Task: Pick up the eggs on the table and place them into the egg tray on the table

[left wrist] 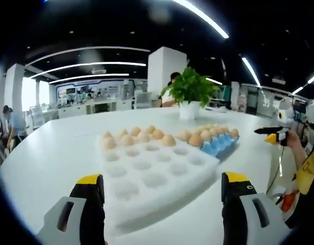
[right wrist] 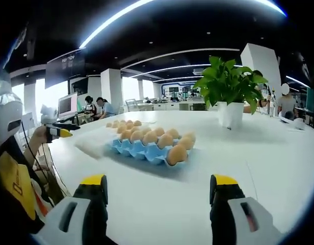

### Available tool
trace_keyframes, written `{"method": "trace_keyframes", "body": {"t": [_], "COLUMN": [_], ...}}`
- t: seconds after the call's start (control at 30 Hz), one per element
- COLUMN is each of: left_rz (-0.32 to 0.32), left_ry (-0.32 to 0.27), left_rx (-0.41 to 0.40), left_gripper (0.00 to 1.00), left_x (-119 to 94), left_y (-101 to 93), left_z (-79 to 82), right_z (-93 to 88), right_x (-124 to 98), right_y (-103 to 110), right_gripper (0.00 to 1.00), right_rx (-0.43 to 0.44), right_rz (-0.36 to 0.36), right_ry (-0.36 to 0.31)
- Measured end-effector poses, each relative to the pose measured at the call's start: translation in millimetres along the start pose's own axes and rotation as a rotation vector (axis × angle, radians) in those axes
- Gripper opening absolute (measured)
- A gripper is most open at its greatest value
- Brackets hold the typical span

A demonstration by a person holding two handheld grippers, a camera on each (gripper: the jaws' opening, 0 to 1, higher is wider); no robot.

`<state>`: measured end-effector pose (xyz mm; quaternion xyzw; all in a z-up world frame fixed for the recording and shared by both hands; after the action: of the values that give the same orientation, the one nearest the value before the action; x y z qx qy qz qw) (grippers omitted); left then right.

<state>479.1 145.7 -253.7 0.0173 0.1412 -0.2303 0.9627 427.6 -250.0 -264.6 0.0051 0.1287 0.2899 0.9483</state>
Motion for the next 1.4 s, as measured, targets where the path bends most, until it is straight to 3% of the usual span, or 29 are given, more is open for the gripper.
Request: {"method": "trace_keyframes", "body": {"t": [0.3,0.47,1.1,1.4], "left_rz": [-0.036,-0.077,-0.116,-0.167], "left_ry": [-0.01,0.004,0.05,0.072], "left_rx": [0.033,0.093,0.124,0.126], "left_gripper": [0.96,0.96,0.87,0.82], "left_x": [15,49,83,107], "left_y": [-4.3,-4.1,-16.3,-27.3], "left_z": [12.3,24.5,24.8,27.6], "right_z": [-1.8,-3.5,-5.0,-9.1], "right_x": [-3,-3,-1,-4], "right_y": [-3,-3,-4,-6], "right_gripper": [0.86,0.86,0.86,0.86], "right_rx": [0.007,0.007,0.012,0.022], "right_rz": [-0.009,-0.014,-0.016,-0.024], "right_ry": [-0.004,-0.001,-0.001,-0.003]}}
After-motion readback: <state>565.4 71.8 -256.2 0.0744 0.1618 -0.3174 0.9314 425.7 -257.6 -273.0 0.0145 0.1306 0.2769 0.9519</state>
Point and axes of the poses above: the point that each gripper's makers call its tool centre point, and the gripper's own axes: x roughly forward along the fingers, y roughly to its left, z roughly out of its top, the point moved 1 cm from there along -x, roughly backward along the fingers, and after that the axes turned 7 degrees about z, right-handed, at the moved point
